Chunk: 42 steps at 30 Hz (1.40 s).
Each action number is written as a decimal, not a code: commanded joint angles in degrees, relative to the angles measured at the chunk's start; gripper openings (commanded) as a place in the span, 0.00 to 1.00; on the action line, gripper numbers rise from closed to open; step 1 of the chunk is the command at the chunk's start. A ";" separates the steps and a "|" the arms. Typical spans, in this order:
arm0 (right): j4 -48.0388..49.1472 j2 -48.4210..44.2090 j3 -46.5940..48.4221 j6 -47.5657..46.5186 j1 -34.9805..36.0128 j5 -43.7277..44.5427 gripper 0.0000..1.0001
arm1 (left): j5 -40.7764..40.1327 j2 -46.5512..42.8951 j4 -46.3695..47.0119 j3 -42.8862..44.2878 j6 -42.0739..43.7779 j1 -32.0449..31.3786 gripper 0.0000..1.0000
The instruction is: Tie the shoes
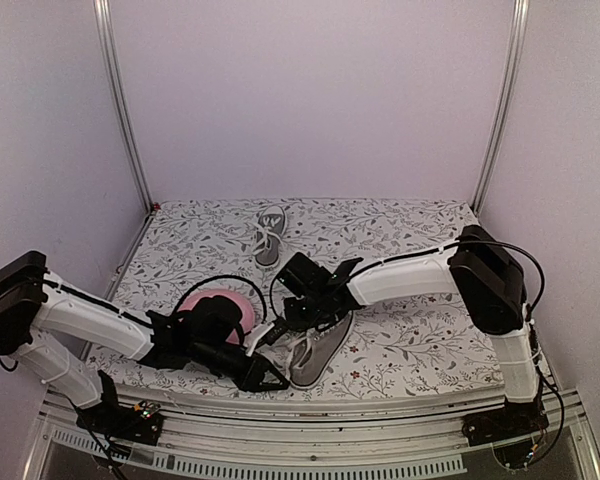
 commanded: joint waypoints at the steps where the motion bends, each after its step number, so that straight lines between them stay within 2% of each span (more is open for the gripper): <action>1: 4.51 -8.40 -5.06 -2.47 -1.14 1.56 0.02 | -1.56 -2.56 1.02 -1.54 -0.68 1.30 0.00; 6: 11.54 -18.93 -9.45 -6.53 -1.11 8.53 0.02 | -1.95 -3.64 0.27 -2.54 -0.99 2.65 0.00; 13: 10.79 -28.66 -17.87 -6.95 -1.18 15.50 0.02 | -2.92 -5.32 -0.40 -3.71 -1.27 5.17 0.00; 17: 7.49 -34.30 -24.11 -4.02 -1.18 19.40 0.02 | -4.32 -6.29 -2.99 -3.62 -0.18 7.31 0.00; 28: -9.48 -49.01 -35.93 7.41 -1.19 28.58 0.02 | -7.67 -10.16 -9.94 -1.38 4.58 14.55 0.00; 34: -14.32 -52.09 -42.02 13.81 -2.96 28.22 0.02 | -11.29 -8.79 -13.46 1.02 7.42 20.01 0.00; 42: -11.36 -55.62 -48.20 17.10 -5.65 26.35 0.02 | -13.24 -9.12 -14.01 3.21 8.89 27.81 0.00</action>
